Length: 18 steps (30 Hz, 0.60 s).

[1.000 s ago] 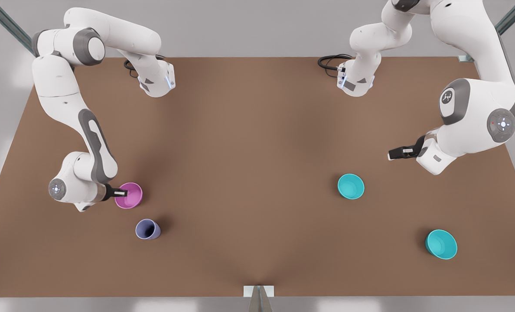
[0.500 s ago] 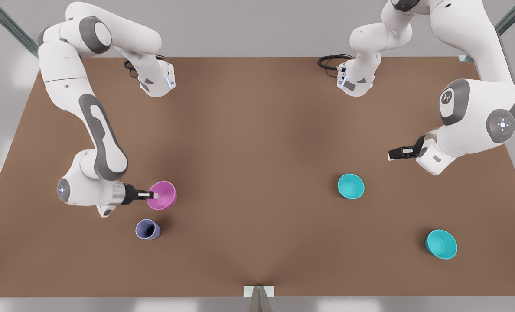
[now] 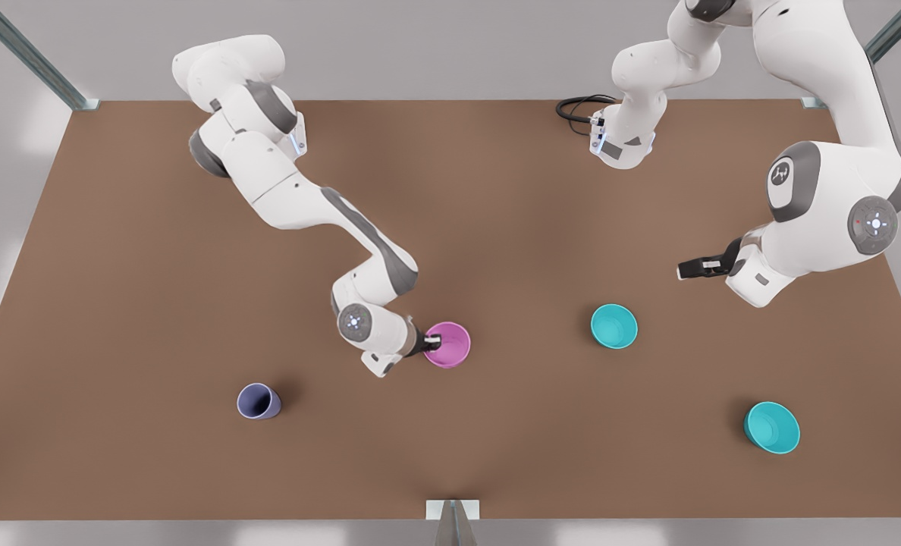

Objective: Stack the blue bowl on the pink bowl

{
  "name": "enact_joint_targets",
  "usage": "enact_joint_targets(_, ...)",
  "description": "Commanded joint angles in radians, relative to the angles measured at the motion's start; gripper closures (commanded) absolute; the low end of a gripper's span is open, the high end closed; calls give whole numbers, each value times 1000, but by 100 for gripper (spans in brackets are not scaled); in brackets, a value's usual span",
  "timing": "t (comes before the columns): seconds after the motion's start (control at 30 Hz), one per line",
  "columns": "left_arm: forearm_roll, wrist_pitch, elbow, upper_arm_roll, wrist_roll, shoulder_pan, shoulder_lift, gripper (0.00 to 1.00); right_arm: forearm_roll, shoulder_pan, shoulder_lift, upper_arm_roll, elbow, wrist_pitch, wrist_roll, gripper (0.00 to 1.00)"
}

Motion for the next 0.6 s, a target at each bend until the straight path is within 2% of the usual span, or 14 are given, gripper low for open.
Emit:
enact_joint_targets(0.0,1,-5,0,-2,-2,0,-2,0,-24,5,20,0,15,65,460,79)
enact_joint_targets(0.07,1,-9,0,-2,-2,0,-1,0,-22,9,32,2,15,85,458,79)
enact_joint_targets(0.1,1,-9,0,0,-2,0,-1,0,-22,9,32,2,14,104,460,0)
enact_joint_targets(0.27,-1,-25,-43,-2,-8,-2,10,0,-22,-5,4,3,38,120,446,0)
enact_joint_targets(0.37,1,43,-52,-2,-2,9,64,0,-24,-99,-66,6,63,100,366,0)
enact_joint_targets(0.43,-1,151,-58,-5,40,12,181,0,-22,-243,-138,9,63,-128,176,0)
enact_joint_targets(0.47,-4,324,-165,24,88,-6,196,0,-22,-349,-163,6,61,-326,-14,0)
enact_joint_targets(0.5,-4,403,-192,113,139,-90,248,0,-30,-450,-180,2,61,-490,-195,0)
enact_joint_targets(0.57,-58,478,-196,132,171,-104,298,0,-77,-602,-259,3,54,-625,-338,0)
